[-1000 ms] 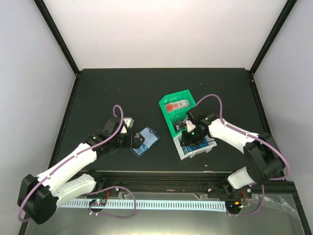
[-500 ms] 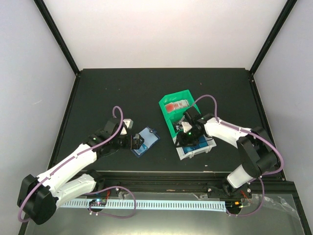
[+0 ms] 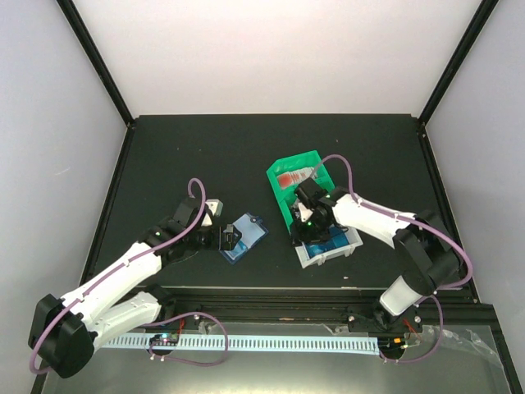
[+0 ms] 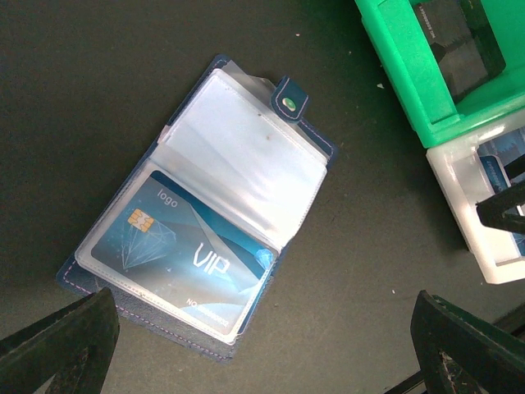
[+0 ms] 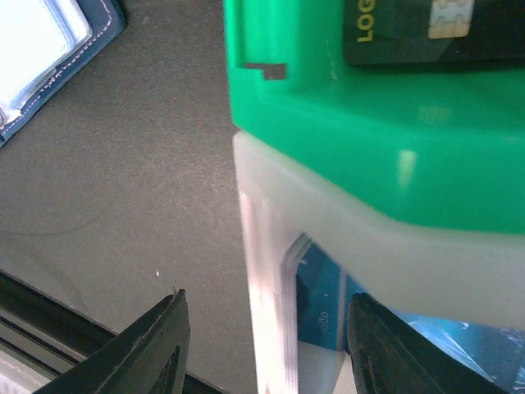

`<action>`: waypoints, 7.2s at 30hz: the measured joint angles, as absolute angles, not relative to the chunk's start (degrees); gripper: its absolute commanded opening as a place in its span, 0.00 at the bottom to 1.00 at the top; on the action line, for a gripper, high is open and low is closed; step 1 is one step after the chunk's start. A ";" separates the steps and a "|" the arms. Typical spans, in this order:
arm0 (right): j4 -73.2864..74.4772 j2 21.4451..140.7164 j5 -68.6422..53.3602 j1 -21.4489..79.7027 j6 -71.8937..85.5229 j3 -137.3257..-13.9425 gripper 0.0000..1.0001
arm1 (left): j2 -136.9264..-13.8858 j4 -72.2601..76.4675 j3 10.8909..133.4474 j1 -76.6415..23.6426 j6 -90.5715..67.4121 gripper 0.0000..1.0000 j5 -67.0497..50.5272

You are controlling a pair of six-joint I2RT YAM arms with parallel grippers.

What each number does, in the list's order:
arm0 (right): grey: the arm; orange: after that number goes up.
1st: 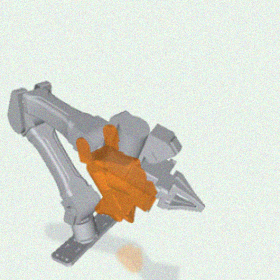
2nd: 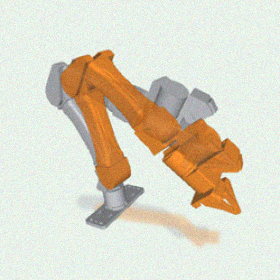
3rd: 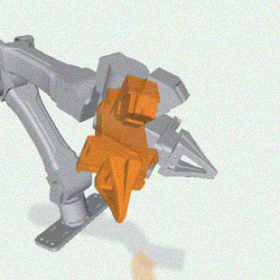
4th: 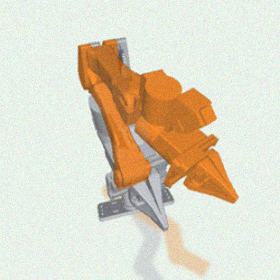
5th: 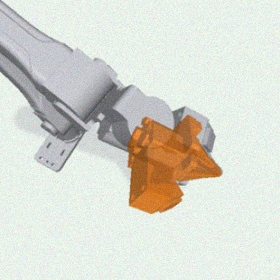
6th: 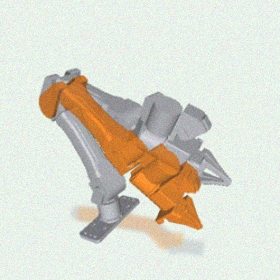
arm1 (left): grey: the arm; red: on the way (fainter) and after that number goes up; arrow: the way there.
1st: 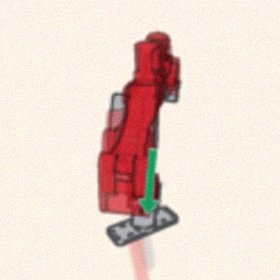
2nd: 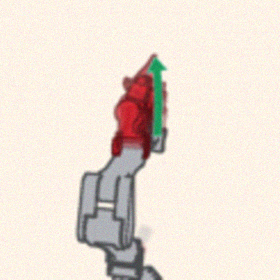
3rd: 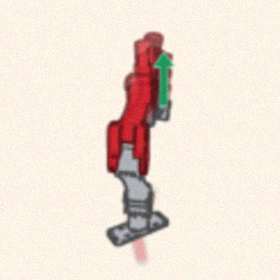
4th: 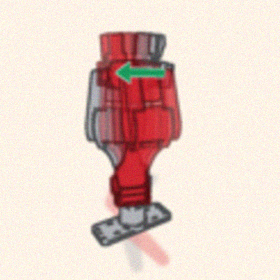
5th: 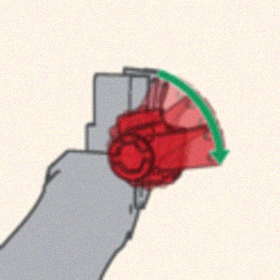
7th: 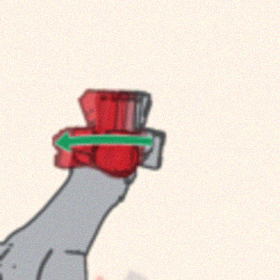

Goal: Put the credit cards into the card holder
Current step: Pick up the credit card from the storage box, then adjust the storage box at the center of the board.

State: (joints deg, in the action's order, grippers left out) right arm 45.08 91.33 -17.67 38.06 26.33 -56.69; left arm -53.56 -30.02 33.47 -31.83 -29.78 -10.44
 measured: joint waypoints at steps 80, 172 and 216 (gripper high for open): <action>51.51 88.66 -10.20 44.12 33.87 -60.40 0.03 | -50.24 -29.95 31.22 -31.81 -27.64 0.99 -9.02; 39.33 107.63 -1.34 43.64 32.51 -75.88 0.63 | -48.88 -7.16 16.75 -28.53 -66.65 0.02 -9.26; 45.67 112.90 8.99 46.65 33.36 -88.42 0.64 | -53.60 2.20 13.69 -27.81 -67.02 0.02 -10.70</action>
